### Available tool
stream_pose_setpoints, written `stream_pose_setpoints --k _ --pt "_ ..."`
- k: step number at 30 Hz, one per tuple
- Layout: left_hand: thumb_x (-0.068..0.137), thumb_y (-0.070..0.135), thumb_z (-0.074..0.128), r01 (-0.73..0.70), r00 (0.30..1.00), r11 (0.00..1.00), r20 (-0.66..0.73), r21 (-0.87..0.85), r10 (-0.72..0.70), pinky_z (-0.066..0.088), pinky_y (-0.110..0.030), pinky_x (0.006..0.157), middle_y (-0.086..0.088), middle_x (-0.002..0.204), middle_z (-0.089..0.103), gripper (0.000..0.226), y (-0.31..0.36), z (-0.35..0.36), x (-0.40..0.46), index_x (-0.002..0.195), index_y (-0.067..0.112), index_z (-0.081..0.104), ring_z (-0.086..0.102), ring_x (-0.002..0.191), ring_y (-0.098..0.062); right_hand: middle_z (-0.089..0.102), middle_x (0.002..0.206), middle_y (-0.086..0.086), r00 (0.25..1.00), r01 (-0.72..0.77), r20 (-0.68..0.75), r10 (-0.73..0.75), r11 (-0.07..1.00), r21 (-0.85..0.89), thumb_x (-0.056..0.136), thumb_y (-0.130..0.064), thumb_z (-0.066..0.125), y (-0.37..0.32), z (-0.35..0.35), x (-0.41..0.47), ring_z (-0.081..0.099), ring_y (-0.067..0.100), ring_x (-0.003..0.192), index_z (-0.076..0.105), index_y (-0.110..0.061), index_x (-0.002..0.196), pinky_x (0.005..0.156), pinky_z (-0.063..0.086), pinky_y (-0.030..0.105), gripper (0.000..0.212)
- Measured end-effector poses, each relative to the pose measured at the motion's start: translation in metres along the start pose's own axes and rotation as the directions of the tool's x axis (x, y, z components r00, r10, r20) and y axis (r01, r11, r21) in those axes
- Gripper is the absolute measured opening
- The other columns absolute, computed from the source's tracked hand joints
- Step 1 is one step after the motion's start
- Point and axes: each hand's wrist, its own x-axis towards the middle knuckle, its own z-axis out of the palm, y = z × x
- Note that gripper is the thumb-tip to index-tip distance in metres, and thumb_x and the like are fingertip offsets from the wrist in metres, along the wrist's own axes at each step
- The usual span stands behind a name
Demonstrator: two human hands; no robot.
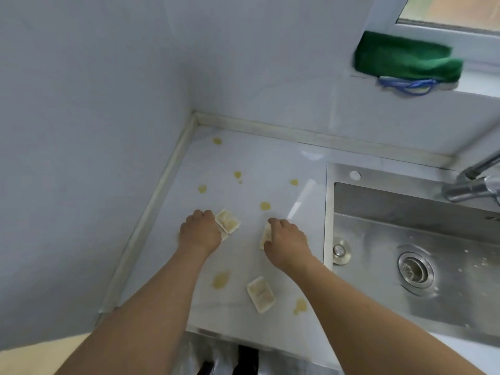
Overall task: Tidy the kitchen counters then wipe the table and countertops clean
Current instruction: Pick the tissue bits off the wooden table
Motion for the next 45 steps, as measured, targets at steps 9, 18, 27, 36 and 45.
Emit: stream_pose_setpoints --k 9,18,27,36,45 --pt "0.09 0.032 0.05 0.197 0.966 0.98 0.166 0.031 -0.199 0.028 -0.039 0.104 -0.005 0.131 0.056 0.038 -0.002 -0.006 0.018 0.126 0.02 0.056 0.045 0.127 -0.028 0.048 0.122 0.008 0.998 -0.066 -0.028 0.062 0.988 -0.14 0.086 -0.01 0.044 0.002 0.021 0.025 0.045 0.028 0.111 0.048 -0.014 0.123 0.093 0.034 0.034 0.037" --pt "0.087 0.022 0.057 0.109 0.989 0.966 0.118 -0.233 -0.083 0.029 -0.036 0.099 0.004 0.117 0.062 0.016 0.018 -0.033 0.022 0.101 0.028 0.062 0.056 0.115 -0.023 0.06 0.099 -0.001 0.991 -0.017 0.135 -0.015 0.973 0.231 0.091 -0.012 0.049 0.015 0.001 0.015 0.057 0.022 0.093 0.061 -0.017 0.106 0.071 0.041 0.028 0.02" --pt "0.089 0.033 0.056 -0.02 1.0 0.999 -0.001 -0.043 0.02 0.028 -0.041 0.101 -0.008 0.129 0.054 0.04 0.03 -0.002 0.022 0.126 0.02 0.049 0.042 0.123 -0.032 0.052 0.121 0.003 0.944 0.161 0.278 -0.176 0.984 0.078 0.091 -0.016 0.049 0.011 0.026 -0.024 0.053 0.025 0.109 0.063 -0.017 0.117 0.091 0.046 0.033 0.03" --pt "0.088 0.027 0.053 -0.088 0.993 0.995 -0.074 0.037 0.09 0.029 -0.039 0.093 -0.004 0.116 0.06 0.022 0.016 0.009 0.001 0.109 0.023 0.06 0.047 0.115 -0.029 0.054 0.118 0.01 0.938 0.3 0.233 -0.258 0.94 -0.164 0.089 -0.012 0.053 -0.003 0.05 -0.04 0.053 0.029 0.107 0.05 -0.012 0.12 0.088 0.038 0.034 0.031" --pt "0.089 0.019 0.052 -0.292 0.94 0.954 -0.208 -0.071 0.272 0.031 -0.035 0.083 -0.004 0.104 0.064 0.012 0.062 0.004 -0.033 0.099 0.018 0.059 0.054 0.103 -0.03 0.058 0.109 0.004 0.995 -0.008 0.104 -0.008 0.989 0.15 0.084 -0.008 0.048 0.041 0.009 -0.071 0.057 0.026 0.101 0.059 -0.019 0.096 0.079 0.044 0.03 0.02"
